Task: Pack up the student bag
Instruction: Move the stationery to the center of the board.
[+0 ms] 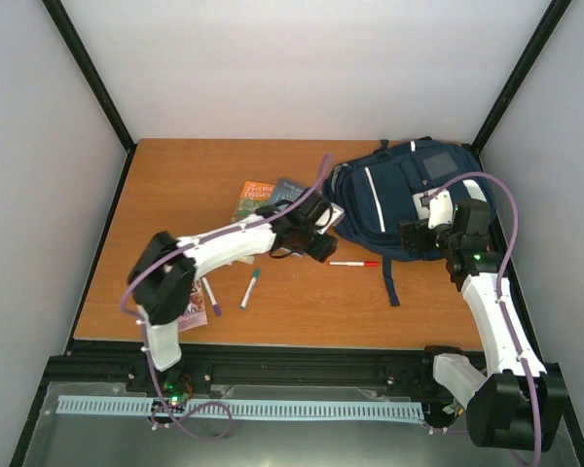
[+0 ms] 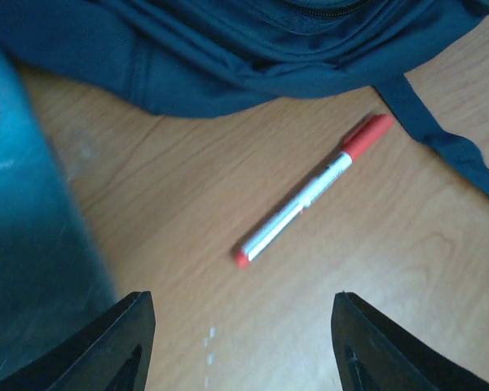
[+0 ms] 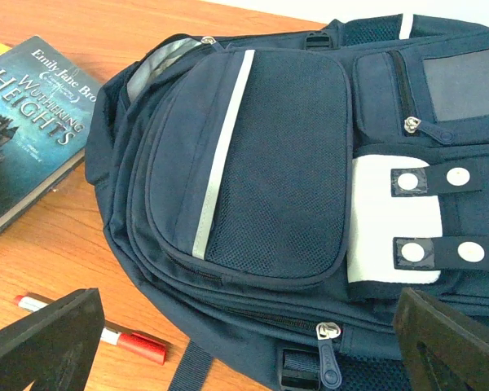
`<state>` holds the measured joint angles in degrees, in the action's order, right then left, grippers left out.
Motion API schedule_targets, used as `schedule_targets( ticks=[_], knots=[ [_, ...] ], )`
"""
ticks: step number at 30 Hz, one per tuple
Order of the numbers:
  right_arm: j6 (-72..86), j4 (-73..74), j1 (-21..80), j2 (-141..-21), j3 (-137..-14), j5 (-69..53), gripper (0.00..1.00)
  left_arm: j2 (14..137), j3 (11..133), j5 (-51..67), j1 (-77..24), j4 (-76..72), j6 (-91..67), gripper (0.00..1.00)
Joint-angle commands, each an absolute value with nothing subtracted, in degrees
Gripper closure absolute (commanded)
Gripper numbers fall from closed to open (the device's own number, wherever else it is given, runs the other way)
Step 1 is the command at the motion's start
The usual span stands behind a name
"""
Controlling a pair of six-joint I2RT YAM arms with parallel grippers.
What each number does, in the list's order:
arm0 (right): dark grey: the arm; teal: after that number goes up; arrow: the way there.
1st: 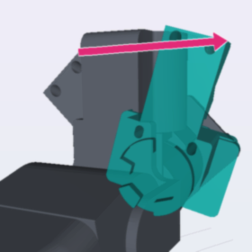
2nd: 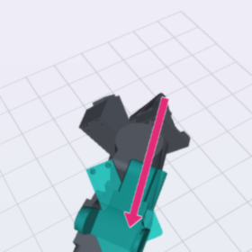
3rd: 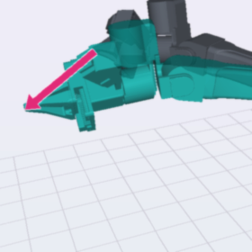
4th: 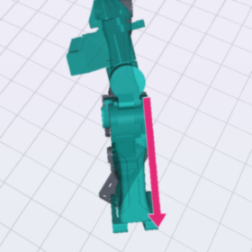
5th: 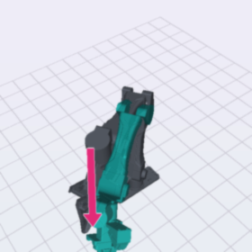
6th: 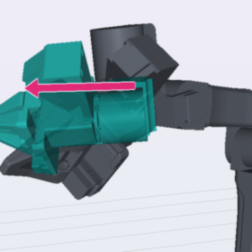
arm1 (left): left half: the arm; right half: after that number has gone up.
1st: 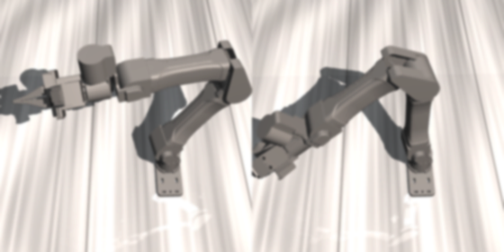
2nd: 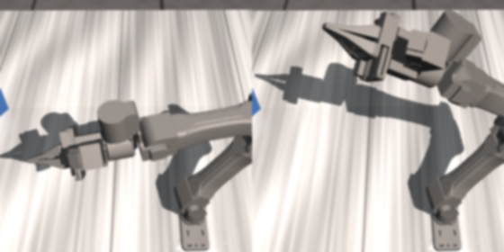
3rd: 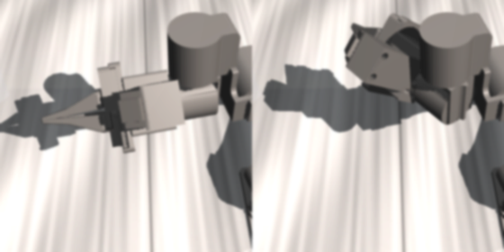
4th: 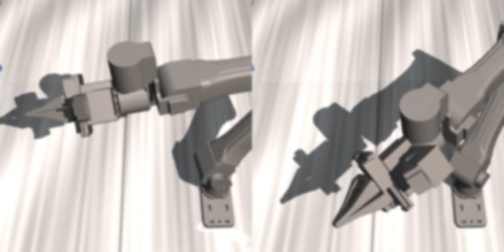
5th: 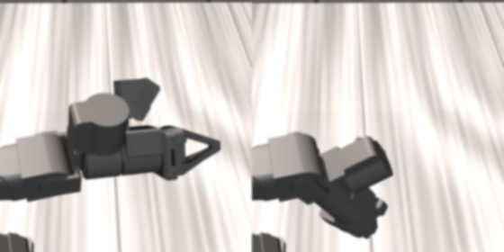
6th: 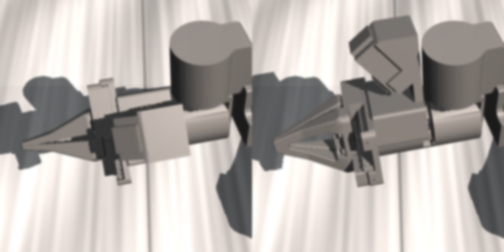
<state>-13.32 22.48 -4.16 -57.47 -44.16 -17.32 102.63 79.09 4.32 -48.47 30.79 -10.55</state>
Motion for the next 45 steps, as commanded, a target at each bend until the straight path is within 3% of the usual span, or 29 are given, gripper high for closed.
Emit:
schedule_targets(
  ticks=[1, 15, 23, 33, 45],
  knots=[
    [-13.6, 21.6, -4.7, -57.0, -44.1, -16.7, 0.01, 112.9, 87.7, 6.8, -49.5, 31.5, -4.3, 0.38],
    [-13.9, 21.4, -4.7, -58.0, -43.9, -16.7, 0.0, 131.0, 100.9, 14.2, -51.2, 34.8, 0.2, 0.4],
    [-13.9, 21.1, -4.7, -58.0, -43.9, -15.8, 0.0, 131.8, 100.5, 5.7, -54.5, 37.3, 1.6, 0.67],
    [-13.8, 21.3, -4.7, -58.2, -43.9, -15.7, 0.0, 122.3, 83.3, -4.4, -55.8, 37.8, -9.3, 0.91],
    [-15.7, 21.6, -4.6, -58.7, -42.8, -21.1, 0.0, 100.5, 50.1, -11.4, -55.7, 37.8, -40.1, 0.93]
  ],
)
